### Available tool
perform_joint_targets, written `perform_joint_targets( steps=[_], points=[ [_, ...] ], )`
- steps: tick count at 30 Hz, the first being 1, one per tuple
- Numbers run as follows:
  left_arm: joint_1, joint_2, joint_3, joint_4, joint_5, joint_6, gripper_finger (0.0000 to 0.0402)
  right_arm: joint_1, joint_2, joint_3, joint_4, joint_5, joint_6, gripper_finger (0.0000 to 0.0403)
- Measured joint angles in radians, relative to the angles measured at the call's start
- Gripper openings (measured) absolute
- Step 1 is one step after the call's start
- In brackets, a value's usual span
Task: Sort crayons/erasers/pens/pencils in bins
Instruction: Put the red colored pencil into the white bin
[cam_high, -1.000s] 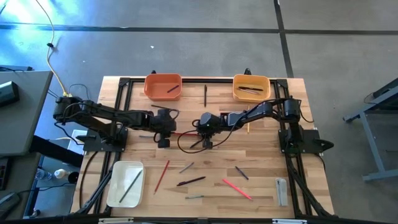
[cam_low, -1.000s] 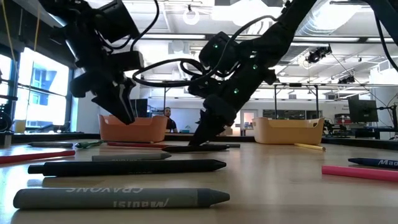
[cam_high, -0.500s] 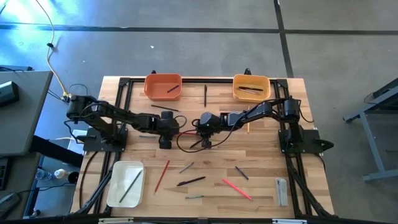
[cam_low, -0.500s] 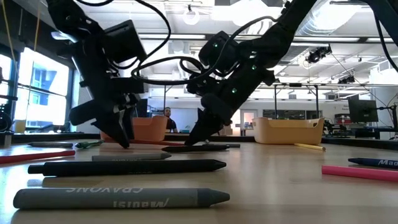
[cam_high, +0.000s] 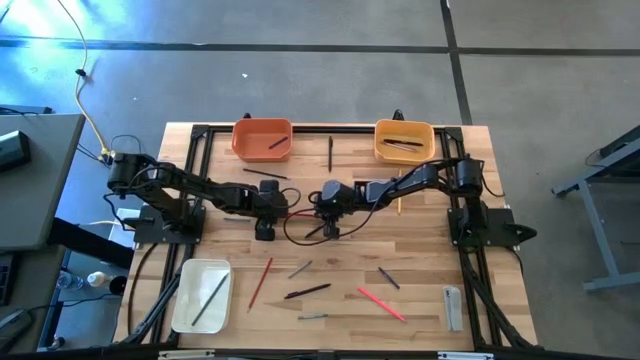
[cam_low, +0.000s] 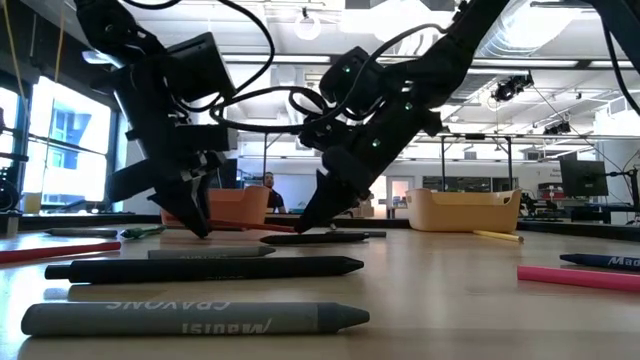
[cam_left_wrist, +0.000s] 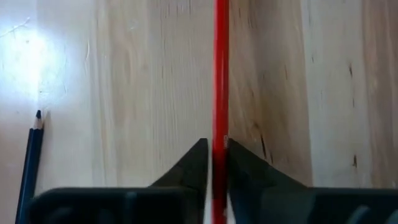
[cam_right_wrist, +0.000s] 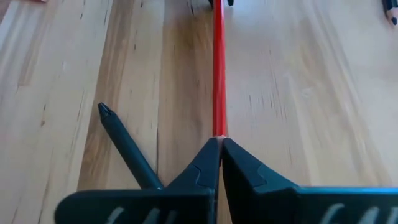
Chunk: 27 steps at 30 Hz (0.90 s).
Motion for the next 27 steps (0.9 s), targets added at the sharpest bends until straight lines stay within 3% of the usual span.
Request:
perform_joint_targets(
  steps=[3, 9, 15, 18, 23, 27],
  points=[
    [0.0, 0.0, 0.0, -0.002, -0.002, -0.019, 0.0009, 0.0, -0.005, 0.0, -0.003, 0.002, 0.016, 0.0002],
    [0.0, -0.01, 0.006, -0.025, -0.001, -0.11, 0.0009, 0.007, -0.034, 0.001, -0.038, 0.037, 0.009, 0.0044],
    [-0.006, -0.049, 0.061, -0.119, 0.001, -0.233, 0.0004, 0.016, -0.166, 0.001, -0.196, 0.14, 0.006, 0.0111],
    [-0.024, -0.09, 0.076, -0.156, 0.007, -0.301, 0.0004, 0.024, -0.254, 0.002, -0.329, 0.178, -0.012, 0.0125],
    [-0.105, -0.175, 0.077, -0.252, 0.001, -0.451, 0.0003, 0.045, -0.379, -0.082, -0.377, 0.303, -0.048, 0.009],
    [-0.224, -0.24, 0.077, -0.336, -0.032, -0.619, 0.0002, 0.043, -0.486, -0.274, -0.191, 0.301, -0.03, 0.0018]
  ],
)
